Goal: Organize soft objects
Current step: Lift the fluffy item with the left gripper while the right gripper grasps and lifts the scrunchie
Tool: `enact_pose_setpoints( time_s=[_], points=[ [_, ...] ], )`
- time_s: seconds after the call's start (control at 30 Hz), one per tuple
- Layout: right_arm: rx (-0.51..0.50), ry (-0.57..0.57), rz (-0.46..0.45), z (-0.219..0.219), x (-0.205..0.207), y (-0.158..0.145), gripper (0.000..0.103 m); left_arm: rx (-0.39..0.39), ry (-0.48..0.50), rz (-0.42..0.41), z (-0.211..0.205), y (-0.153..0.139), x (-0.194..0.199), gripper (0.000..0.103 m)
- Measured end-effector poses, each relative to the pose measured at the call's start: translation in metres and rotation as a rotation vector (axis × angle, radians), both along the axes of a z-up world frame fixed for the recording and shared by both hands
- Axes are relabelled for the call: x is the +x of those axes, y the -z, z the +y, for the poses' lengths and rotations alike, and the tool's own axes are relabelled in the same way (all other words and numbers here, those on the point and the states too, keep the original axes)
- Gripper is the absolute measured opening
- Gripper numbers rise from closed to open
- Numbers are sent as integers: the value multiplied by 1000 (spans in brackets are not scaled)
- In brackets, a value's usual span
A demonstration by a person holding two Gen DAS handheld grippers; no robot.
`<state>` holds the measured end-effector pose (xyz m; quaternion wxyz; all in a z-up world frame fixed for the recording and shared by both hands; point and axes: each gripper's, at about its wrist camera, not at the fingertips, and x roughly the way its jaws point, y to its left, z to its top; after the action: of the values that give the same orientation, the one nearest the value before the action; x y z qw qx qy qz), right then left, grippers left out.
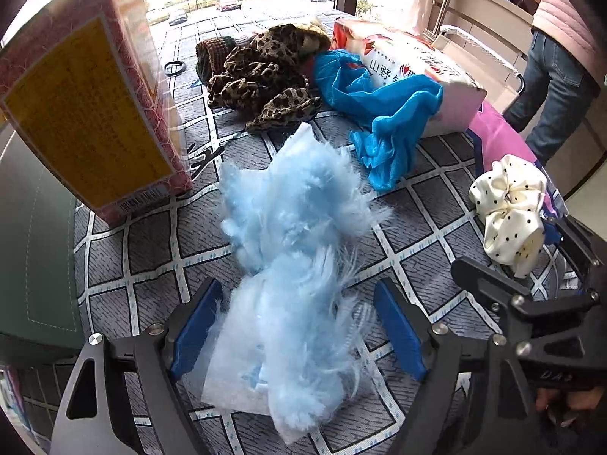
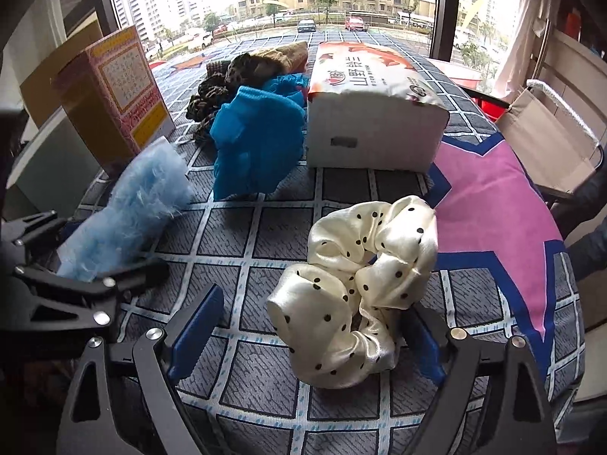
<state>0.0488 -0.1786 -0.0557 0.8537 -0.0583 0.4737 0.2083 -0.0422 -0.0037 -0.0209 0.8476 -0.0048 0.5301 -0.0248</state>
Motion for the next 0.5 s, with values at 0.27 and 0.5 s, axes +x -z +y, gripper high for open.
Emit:
enact_pose_setpoints(
  time_s=[0.27, 0.5],
  points=[
    [79, 24, 24, -11, 1, 1, 103, 4, 21, -4, -1, 4, -1, 94],
    [39, -1, 15, -6, -1, 1, 103, 10, -10, 7, 0, 9, 1, 102]
  ],
)
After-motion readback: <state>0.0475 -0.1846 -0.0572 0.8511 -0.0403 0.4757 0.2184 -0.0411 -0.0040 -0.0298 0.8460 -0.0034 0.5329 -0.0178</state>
